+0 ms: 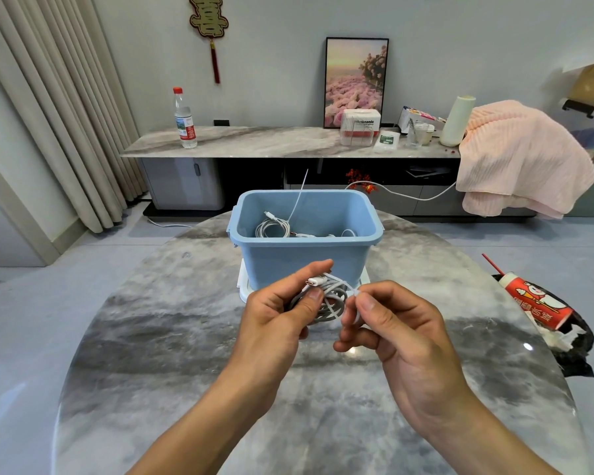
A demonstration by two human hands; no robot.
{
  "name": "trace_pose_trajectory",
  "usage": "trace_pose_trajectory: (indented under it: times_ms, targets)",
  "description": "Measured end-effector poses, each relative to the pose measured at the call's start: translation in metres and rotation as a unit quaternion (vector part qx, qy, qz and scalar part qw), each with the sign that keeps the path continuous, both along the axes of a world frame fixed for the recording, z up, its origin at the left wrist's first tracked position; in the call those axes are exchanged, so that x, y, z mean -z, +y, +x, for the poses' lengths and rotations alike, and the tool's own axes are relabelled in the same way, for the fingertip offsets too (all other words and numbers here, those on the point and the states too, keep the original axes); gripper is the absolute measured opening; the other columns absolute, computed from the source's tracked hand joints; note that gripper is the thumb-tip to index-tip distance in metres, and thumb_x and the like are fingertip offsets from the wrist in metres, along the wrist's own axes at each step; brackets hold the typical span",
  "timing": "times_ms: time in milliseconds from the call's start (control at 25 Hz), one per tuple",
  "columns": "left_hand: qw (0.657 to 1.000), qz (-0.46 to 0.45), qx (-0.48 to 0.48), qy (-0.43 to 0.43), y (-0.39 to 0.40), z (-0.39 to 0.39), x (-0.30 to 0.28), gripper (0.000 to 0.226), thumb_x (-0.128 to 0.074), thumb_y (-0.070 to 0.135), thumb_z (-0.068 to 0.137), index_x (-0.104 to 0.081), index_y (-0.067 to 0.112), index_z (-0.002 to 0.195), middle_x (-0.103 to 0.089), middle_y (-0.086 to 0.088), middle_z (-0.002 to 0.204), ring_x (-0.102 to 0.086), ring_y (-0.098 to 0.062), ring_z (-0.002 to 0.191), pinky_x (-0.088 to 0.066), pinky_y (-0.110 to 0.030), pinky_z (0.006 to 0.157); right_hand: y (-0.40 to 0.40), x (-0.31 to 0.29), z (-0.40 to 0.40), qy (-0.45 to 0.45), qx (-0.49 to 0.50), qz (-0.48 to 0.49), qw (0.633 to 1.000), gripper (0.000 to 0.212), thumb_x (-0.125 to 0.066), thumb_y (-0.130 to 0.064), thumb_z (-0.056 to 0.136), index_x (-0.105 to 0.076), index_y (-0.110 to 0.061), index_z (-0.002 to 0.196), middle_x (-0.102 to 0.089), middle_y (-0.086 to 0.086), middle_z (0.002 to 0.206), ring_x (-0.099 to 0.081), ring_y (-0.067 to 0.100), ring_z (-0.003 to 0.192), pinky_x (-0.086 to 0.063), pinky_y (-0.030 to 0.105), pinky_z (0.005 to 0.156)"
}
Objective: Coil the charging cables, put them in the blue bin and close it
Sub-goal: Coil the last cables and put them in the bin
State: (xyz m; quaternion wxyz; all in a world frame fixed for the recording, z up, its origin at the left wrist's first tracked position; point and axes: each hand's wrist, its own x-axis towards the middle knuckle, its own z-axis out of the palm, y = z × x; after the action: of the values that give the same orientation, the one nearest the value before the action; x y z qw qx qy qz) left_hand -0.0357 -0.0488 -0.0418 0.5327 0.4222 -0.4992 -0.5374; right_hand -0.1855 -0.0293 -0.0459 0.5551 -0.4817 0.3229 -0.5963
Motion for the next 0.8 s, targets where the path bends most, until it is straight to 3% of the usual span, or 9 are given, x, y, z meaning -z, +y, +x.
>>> trace_pose_trajectory:
  times_ms: [360, 520, 800]
  targets:
    - [1.000, -0.015, 0.004, -0.015, 0.0044, -0.0031, -0.0036, 0.032, -0.057, 0.001, 0.094, -0.074, 0.025, 0.106, -0.060, 0.015, 0.061, -0.049, -0.001, 0.057, -0.037, -0.023, 0.061, -0.0014, -0.0026, 0.0000, 0.009, 0.032, -0.018, 0.999, 0.043, -0.082, -0.049, 0.068, -0.072, -0.011, 0.085, -0.064, 0.009, 0.073, -0.059, 0.022, 0.058, -0.054, 0.033, 0.054]
    - [1.000, -0.018, 0.017, -0.010, 0.0059, -0.0039, -0.0062, 0.031, -0.056, -0.001, 0.094, -0.074, 0.020, 0.108, -0.070, 0.012, 0.076, -0.061, 0.002, 0.069, -0.044, -0.011, 0.064, -0.0008, -0.0033, 0.0017, 0.003, 0.038, -0.024, 0.999, 0.042, -0.083, -0.051, 0.067, -0.072, -0.015, 0.083, -0.064, 0.008, 0.072, -0.059, 0.020, 0.057, -0.054, 0.033, 0.052]
    - [1.000, -0.017, 0.020, -0.014, 0.0065, -0.0032, -0.0080, 0.031, -0.055, 0.000, 0.095, -0.072, 0.020, 0.110, -0.063, 0.017, 0.063, -0.054, 0.004, 0.059, -0.041, -0.013, 0.059, 0.0003, -0.0019, 0.0016, 0.009, 0.030, -0.033, 0.999, 0.041, -0.082, -0.051, 0.068, -0.073, -0.014, 0.084, -0.066, 0.011, 0.073, -0.060, 0.022, 0.060, -0.054, 0.035, 0.055]
